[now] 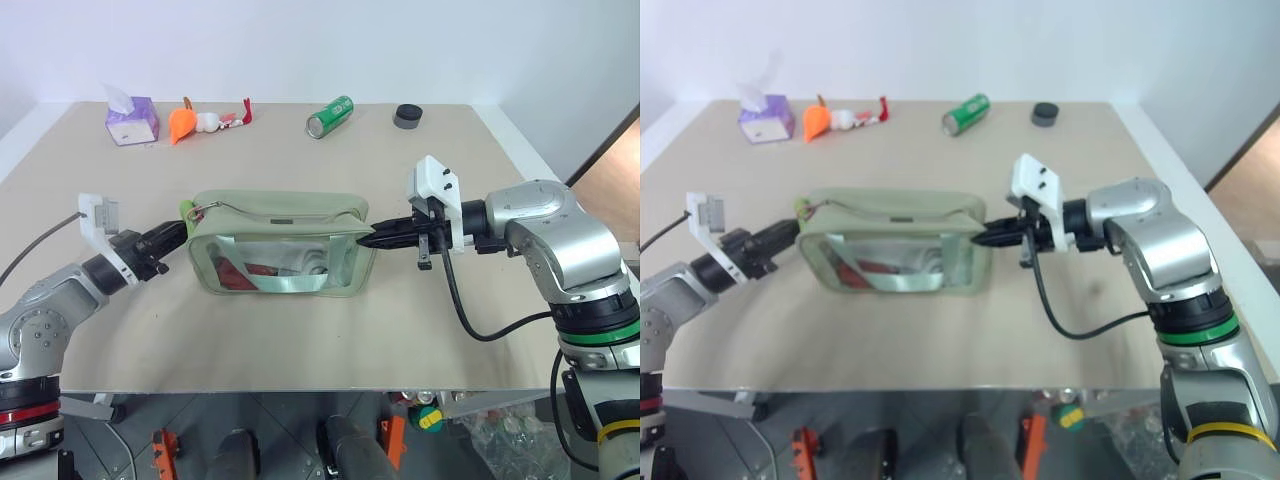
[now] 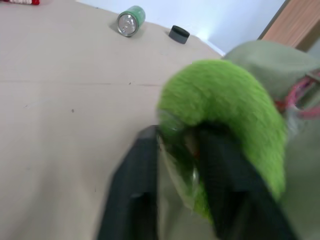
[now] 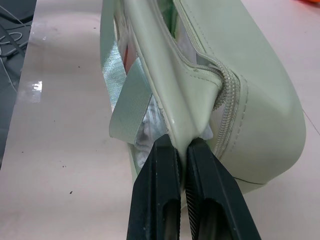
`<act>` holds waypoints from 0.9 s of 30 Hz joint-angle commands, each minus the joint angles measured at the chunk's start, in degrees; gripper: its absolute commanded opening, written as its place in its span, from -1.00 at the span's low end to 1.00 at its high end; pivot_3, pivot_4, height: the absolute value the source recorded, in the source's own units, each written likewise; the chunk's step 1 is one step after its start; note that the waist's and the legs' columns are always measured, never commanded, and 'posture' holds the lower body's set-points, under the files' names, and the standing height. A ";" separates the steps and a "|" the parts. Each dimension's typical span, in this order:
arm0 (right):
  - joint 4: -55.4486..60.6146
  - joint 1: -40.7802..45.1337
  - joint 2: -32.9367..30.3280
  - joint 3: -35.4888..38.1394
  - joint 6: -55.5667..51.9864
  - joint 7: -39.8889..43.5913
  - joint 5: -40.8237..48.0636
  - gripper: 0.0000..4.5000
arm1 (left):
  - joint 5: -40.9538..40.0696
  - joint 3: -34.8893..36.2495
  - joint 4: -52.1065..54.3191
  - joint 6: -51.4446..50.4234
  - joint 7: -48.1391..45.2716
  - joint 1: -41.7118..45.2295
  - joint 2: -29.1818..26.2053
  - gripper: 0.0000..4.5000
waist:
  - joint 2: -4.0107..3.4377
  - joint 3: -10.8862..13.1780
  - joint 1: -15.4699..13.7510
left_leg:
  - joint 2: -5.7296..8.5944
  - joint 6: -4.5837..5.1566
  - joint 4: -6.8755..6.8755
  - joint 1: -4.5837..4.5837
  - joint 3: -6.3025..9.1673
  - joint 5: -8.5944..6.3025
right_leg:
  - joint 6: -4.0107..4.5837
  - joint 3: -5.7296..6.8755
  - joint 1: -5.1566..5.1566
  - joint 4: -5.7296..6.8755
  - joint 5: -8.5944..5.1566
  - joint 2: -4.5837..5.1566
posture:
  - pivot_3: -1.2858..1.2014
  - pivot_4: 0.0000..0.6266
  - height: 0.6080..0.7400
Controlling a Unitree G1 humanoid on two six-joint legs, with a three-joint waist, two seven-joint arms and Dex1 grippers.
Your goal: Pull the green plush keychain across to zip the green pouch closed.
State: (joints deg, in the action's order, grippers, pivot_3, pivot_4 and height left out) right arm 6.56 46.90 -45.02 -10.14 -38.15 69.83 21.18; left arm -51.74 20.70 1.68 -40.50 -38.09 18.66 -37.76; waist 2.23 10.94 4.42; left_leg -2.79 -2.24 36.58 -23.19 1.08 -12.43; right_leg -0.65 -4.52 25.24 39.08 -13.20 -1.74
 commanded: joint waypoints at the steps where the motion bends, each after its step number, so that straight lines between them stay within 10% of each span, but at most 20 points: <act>1: 1.56 0.39 -0.39 1.02 0.17 0.05 0.47 -1.00 | -1.16 2.12 2.50 0.05 -0.88 0.38 -0.16 -0.97 | 0.00 0.00 0.00 | 0.00 0.00 0.00 0.00 0.00 0.00 | 0.00 0.00 0.00 0.00 0.00 0.00 | 0.03 -0.52 1.00; 15: 0.04 1.51 0.33 -0.02 1.08 0.61 -0.29 -1.00 | -3.29 4.04 8.11 0.12 0.30 4.59 -1.02 -0.97 | 0.01 -0.01 -0.04 | 0.00 -0.03 0.02 -0.02 0.02 0.01 | -0.02 0.02 -0.01 0.00 0.01 0.00 | 0.03 -0.52 1.00; 27: 0.17 1.68 0.43 -0.02 1.05 0.02 -0.86 -1.00 | 3.78 -8.88 11.18 0.78 -2.81 18.97 -1.64 -0.97 | 0.02 -0.01 0.05 | 0.02 -0.08 0.03 0.01 0.04 0.05 | -0.07 -0.01 -0.04 0.00 0.05 -0.02 | 0.03 -0.52 1.00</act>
State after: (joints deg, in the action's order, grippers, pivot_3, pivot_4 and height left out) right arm 5.56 47.65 -44.55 -10.68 -37.50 69.91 20.40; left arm -49.09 12.50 10.49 -40.40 -39.44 36.50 -38.03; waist 2.25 10.93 4.47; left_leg -2.77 -2.32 36.61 -23.18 1.13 -12.38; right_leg -0.72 -4.52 25.20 39.08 -13.15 -1.77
